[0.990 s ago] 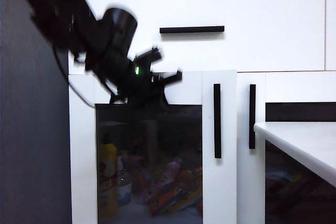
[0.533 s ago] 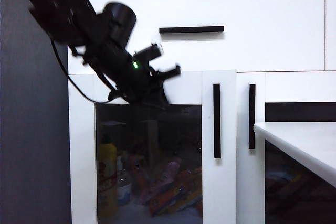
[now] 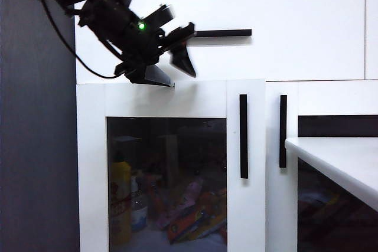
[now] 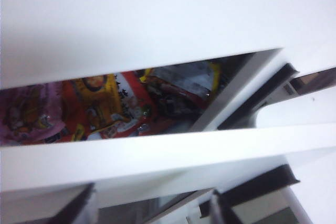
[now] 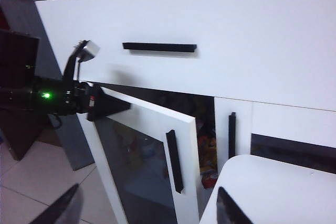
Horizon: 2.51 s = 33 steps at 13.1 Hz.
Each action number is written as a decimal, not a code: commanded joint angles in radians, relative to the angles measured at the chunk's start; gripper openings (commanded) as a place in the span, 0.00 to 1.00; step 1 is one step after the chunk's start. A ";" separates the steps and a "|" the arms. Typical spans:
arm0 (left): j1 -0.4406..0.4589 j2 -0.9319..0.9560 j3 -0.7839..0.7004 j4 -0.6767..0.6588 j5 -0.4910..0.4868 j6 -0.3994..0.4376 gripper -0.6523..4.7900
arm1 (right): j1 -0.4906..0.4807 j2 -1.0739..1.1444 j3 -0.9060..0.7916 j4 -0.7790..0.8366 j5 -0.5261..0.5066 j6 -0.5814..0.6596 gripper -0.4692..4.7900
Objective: Open the left door of the white cabinet, pick up a can of beverage from the table on the right, place it inside the cabinet, and finally close the cabinet door.
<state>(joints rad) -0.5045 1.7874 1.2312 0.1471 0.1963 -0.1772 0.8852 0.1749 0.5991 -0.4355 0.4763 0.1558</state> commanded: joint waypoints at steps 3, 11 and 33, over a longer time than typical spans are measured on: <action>-0.005 0.018 0.014 0.080 -0.020 0.005 0.11 | -0.001 -0.012 0.005 0.014 0.001 -0.003 0.71; -0.044 -0.066 -0.023 0.077 -0.019 -0.033 0.11 | -0.001 -0.012 0.005 0.013 0.003 -0.030 0.71; -0.107 0.087 -0.141 0.380 -0.159 0.013 0.11 | -0.001 -0.013 0.005 -0.032 0.036 -0.034 0.71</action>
<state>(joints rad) -0.6113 1.8648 1.0874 0.4995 0.0570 -0.1722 0.8852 0.1623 0.5995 -0.4740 0.4976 0.1226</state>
